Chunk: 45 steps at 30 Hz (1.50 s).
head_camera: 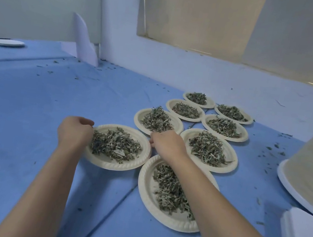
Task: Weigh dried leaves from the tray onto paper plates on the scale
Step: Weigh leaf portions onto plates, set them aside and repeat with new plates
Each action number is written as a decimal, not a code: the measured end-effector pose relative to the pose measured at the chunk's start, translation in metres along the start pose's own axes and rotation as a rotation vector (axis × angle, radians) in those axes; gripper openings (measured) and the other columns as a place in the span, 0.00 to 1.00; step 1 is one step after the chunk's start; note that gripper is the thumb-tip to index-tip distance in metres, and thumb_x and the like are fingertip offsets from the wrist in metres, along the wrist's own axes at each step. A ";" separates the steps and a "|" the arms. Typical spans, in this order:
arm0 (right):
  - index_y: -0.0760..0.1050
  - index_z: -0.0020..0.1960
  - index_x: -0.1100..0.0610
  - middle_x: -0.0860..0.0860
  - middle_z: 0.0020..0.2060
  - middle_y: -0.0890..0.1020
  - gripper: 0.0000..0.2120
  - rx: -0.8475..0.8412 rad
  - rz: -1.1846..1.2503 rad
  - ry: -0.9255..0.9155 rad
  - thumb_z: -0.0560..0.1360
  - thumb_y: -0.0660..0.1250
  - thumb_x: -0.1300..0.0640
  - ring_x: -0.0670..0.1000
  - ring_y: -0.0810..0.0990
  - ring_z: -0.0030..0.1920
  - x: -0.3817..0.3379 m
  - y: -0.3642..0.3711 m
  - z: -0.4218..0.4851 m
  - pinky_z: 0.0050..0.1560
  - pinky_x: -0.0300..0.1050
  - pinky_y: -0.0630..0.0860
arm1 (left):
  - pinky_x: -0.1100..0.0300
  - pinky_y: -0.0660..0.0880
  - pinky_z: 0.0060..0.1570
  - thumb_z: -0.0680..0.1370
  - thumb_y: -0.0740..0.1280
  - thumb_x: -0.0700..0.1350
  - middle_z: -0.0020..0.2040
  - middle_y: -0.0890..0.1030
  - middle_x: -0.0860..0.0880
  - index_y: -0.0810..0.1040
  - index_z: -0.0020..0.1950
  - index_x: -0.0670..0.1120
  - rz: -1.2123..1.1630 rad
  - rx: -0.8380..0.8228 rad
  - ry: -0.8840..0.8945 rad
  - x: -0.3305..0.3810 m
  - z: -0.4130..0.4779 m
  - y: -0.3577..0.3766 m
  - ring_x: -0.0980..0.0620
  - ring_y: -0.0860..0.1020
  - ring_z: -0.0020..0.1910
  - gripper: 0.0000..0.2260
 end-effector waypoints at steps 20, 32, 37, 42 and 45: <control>0.77 0.56 0.68 0.62 0.52 0.82 0.19 0.092 0.095 -0.105 0.78 0.57 0.54 0.61 0.81 0.47 0.016 -0.035 -0.012 0.54 0.53 0.77 | 0.55 0.69 0.52 0.75 0.55 0.36 0.57 0.79 0.44 0.78 0.60 0.44 0.079 0.014 0.146 0.027 -0.035 0.023 0.44 0.75 0.55 0.19; 0.80 0.57 0.56 0.52 0.52 0.83 0.12 0.766 -0.181 -0.366 0.77 0.62 0.60 0.53 0.78 0.57 0.069 -0.206 -0.091 0.56 0.48 0.73 | 0.51 0.75 0.56 0.70 0.59 0.36 0.40 0.84 0.51 0.79 0.35 0.52 -0.398 -0.545 0.406 0.172 -0.197 0.156 0.49 0.81 0.48 0.14; 0.76 0.62 0.55 0.50 0.57 0.80 0.13 0.883 -0.481 -0.255 0.79 0.61 0.58 0.53 0.71 0.61 0.113 -0.275 -0.128 0.55 0.45 0.67 | 0.52 0.76 0.55 0.72 0.61 0.34 0.36 0.83 0.51 0.80 0.35 0.48 -0.509 -0.715 0.323 0.199 -0.256 0.197 0.49 0.82 0.46 0.13; 0.80 0.54 0.59 0.54 0.51 0.83 0.14 0.744 -0.627 -0.127 0.78 0.58 0.55 0.55 0.76 0.54 0.139 -0.285 -0.141 0.51 0.51 0.73 | 0.60 0.77 0.50 0.74 0.57 0.33 0.37 0.83 0.49 0.80 0.37 0.45 -0.584 -0.800 0.259 0.207 -0.289 0.211 0.50 0.82 0.44 0.14; 0.80 0.53 0.59 0.56 0.47 0.84 0.14 0.678 -0.663 -0.114 0.78 0.57 0.57 0.56 0.79 0.49 0.144 -0.281 -0.141 0.49 0.51 0.75 | 0.67 0.77 0.43 0.74 0.56 0.32 0.38 0.83 0.46 0.79 0.39 0.42 -0.616 -0.825 0.217 0.209 -0.299 0.214 0.51 0.81 0.41 0.13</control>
Point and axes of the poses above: each hand's wrist, its own z-axis towards the middle knuckle, its own y-axis out of the palm, x = y × z, the point moved 4 cm from there along z, towards the middle knuckle
